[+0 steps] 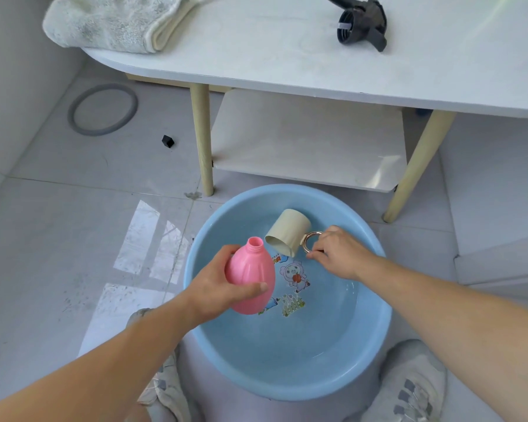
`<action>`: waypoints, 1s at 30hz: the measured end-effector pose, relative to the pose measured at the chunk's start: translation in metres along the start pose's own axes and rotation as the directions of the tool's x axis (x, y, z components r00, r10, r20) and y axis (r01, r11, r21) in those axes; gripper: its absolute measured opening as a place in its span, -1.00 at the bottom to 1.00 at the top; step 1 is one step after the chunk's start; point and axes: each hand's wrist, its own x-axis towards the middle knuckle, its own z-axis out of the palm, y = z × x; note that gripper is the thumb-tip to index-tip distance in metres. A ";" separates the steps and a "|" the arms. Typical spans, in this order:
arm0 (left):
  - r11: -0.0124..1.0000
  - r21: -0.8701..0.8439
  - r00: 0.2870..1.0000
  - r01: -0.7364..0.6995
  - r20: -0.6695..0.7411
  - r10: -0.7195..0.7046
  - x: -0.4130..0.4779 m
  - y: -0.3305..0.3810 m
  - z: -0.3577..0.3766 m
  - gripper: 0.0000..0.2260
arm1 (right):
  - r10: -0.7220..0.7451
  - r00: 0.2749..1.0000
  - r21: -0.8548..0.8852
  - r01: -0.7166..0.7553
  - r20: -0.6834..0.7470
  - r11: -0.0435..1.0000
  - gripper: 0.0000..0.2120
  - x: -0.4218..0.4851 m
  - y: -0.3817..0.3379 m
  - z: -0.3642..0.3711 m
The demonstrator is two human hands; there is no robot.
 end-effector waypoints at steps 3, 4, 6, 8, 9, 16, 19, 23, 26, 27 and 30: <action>1.000 0.009 1.000 -0.002 0.003 0.002 0.000 0.001 0.002 -0.28 | 0.014 1.000 0.011 -0.014 0.003 1.000 -0.65 0.000 -0.001 0.003; 1.000 0.011 1.000 -0.003 0.003 0.003 -0.001 0.002 0.002 -0.28 | 0.020 1.000 0.013 -0.020 0.003 1.000 -0.65 0.000 -0.002 0.005; 1.000 0.006 1.000 -0.003 0.004 0.003 0.000 0.002 0.002 -0.27 | 0.032 0.999 0.018 -0.032 0.002 0.999 -0.65 0.000 -0.002 0.008; 1.000 -0.004 1.000 -0.006 0.005 0.006 0.000 0.002 0.002 -0.25 | 0.065 0.998 0.053 -0.064 -0.003 0.997 -0.65 -0.001 -0.003 0.011; 1.000 -0.005 1.000 -0.007 0.002 0.007 0.000 0.002 0.001 -0.25 | 0.090 0.996 0.075 -0.090 -0.002 0.993 -0.64 -0.002 -0.004 0.011; 0.999 0.005 0.999 -0.041 -0.019 0.041 -0.005 0.008 -0.004 -0.25 | 0.363 0.932 0.486 -0.313 -0.009 0.816 -0.58 -0.010 -0.020 -0.008; 0.997 0.004 0.997 -0.072 -0.022 0.072 -0.010 0.015 -0.005 -0.25 | 0.365 0.931 0.643 -0.291 0.020 0.708 -0.65 -0.020 -0.025 -0.028; 0.994 -0.018 0.994 -0.105 -0.029 0.104 -0.018 0.026 -0.007 -0.28 | 0.367 0.930 0.776 -0.236 0.006 0.585 -0.70 -0.036 -0.036 -0.061; 0.992 -0.013 0.991 -0.129 -0.035 0.129 -0.023 0.034 -0.007 -0.30 | 0.360 0.932 0.820 -0.175 -0.041 0.546 -0.72 -0.049 -0.046 -0.088; 0.991 -0.011 0.990 -0.137 -0.034 0.136 -0.026 0.037 -0.007 -0.30 | 0.362 0.931 0.832 -0.158 -0.055 0.532 -0.74 -0.055 -0.052 -0.098; 0.985 -0.022 0.985 -0.169 -0.027 0.168 -0.031 0.045 -0.005 -0.31 | 0.359 0.927 0.836 -0.111 -0.108 0.537 -0.75 -0.076 -0.070 -0.128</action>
